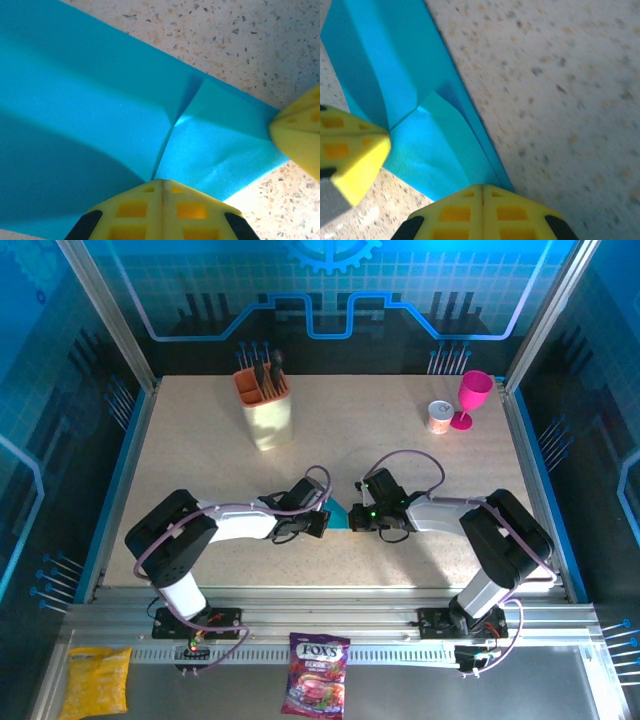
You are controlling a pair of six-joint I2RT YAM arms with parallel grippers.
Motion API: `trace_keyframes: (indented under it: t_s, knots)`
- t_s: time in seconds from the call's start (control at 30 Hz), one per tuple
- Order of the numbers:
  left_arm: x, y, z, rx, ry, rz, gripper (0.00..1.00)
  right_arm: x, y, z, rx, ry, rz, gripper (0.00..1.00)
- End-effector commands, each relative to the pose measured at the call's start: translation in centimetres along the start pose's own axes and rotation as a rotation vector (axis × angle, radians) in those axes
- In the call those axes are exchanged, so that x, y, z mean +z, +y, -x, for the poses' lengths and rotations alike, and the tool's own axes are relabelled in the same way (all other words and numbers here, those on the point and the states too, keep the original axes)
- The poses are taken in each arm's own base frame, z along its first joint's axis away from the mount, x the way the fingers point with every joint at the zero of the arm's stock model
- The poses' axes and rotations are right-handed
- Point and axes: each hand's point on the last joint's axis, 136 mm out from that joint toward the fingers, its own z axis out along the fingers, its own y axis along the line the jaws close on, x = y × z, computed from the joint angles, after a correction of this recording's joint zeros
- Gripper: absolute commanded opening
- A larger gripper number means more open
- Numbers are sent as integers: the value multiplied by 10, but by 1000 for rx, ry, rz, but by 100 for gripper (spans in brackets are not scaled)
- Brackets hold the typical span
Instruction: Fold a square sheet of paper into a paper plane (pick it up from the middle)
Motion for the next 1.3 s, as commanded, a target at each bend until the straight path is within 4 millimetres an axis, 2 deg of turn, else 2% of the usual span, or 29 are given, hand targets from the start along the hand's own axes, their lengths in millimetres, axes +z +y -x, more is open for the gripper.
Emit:
trace_keyframes:
  t_s: [0.0, 0.07, 0.17, 0.3, 0.5, 0.67, 0.8, 1.13, 1.2, 1.27]
  knots:
    - [13, 15, -26, -2, 61, 57, 0, -16, -6, -11, 82, 31, -32, 0]
    - [15, 17, -31, -24, 68, 58, 0, -24, 4, -2, 103, -9, -14, 0]
    - [16, 17, -36, -54, 70, 55, 0, -24, 13, 6, 159, -53, 5, 0]
    - [16, 13, -43, -74, 77, 55, 0, -13, 25, 12, 219, -98, 10, 0]
    - [15, 14, -55, -140, 85, 79, 0, 12, 31, 14, 280, -141, -12, 0]
    - [15, 18, -63, -143, 96, 99, 0, 32, 13, 2, 330, -118, -51, 0]
    - [15, 21, -67, -141, 104, 106, 0, 31, -3, -9, 361, -111, -65, 0]
    - [12, 28, -74, -125, 122, 136, 0, -11, -64, -18, 443, -138, -135, 0]
    - [11, 26, -74, -125, 123, 129, 0, -21, -67, -16, 446, -150, -127, 0]
    - [11, 25, -76, -128, 130, 119, 0, -30, -62, -12, 424, -163, -114, 0]
